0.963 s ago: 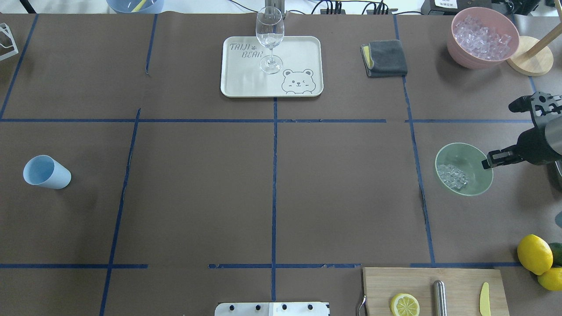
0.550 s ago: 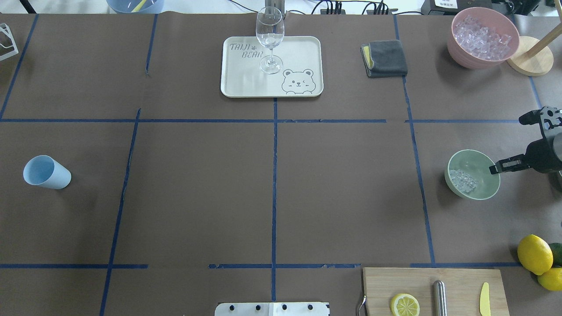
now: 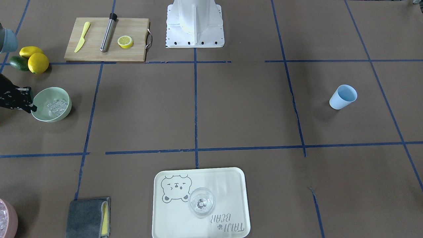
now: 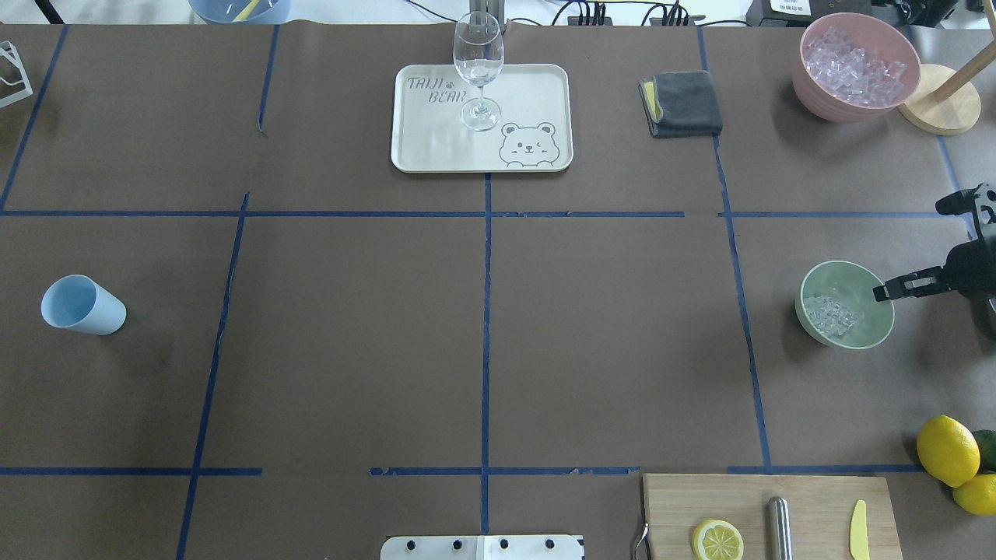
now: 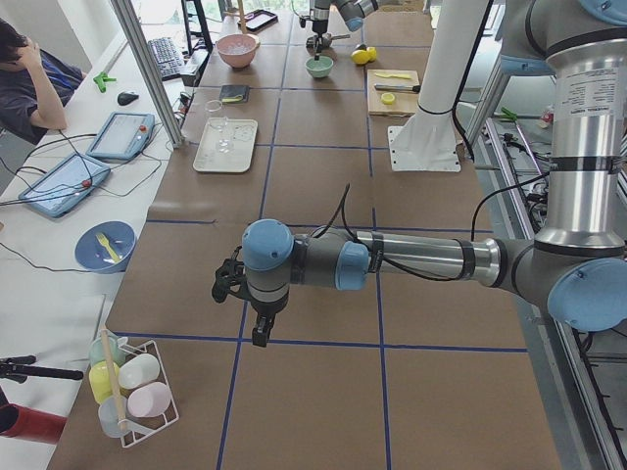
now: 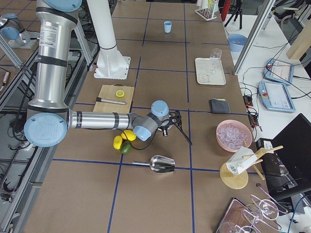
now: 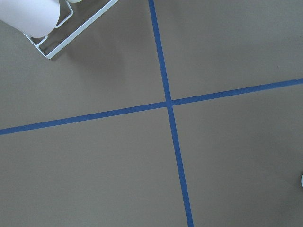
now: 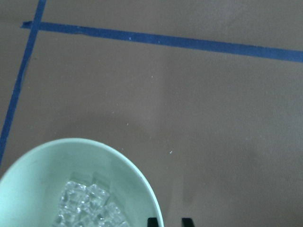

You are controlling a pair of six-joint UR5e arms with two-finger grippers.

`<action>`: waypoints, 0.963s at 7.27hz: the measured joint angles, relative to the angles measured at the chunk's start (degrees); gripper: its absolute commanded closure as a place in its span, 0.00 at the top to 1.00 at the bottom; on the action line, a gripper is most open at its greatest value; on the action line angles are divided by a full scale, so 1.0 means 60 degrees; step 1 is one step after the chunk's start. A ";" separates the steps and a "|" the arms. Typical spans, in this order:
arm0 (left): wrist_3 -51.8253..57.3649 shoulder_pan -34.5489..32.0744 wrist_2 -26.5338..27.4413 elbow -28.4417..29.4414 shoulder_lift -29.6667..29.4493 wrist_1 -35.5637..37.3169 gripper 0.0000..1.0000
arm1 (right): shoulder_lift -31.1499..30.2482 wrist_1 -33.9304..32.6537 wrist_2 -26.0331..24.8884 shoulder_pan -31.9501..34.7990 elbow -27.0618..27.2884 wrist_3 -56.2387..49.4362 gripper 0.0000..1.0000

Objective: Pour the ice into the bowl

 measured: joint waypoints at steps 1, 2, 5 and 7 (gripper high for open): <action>0.0000 0.0000 0.0000 0.0000 0.0000 0.0000 1.00 | 0.0015 -0.0037 0.0179 0.0306 0.0042 -0.0004 1.00; 0.0000 0.0000 0.0000 0.0000 0.0000 0.0000 1.00 | 0.0010 -0.0058 0.0377 0.0590 0.0086 -0.0009 1.00; 0.0000 0.0003 0.0000 0.0000 -0.0012 0.0000 1.00 | -0.0080 -0.1004 0.0627 0.1585 0.0107 -0.1346 1.00; 0.0000 0.0009 0.0000 0.0000 -0.0014 0.0004 1.00 | -0.0031 -0.3276 0.0598 0.3089 0.0180 -0.4060 1.00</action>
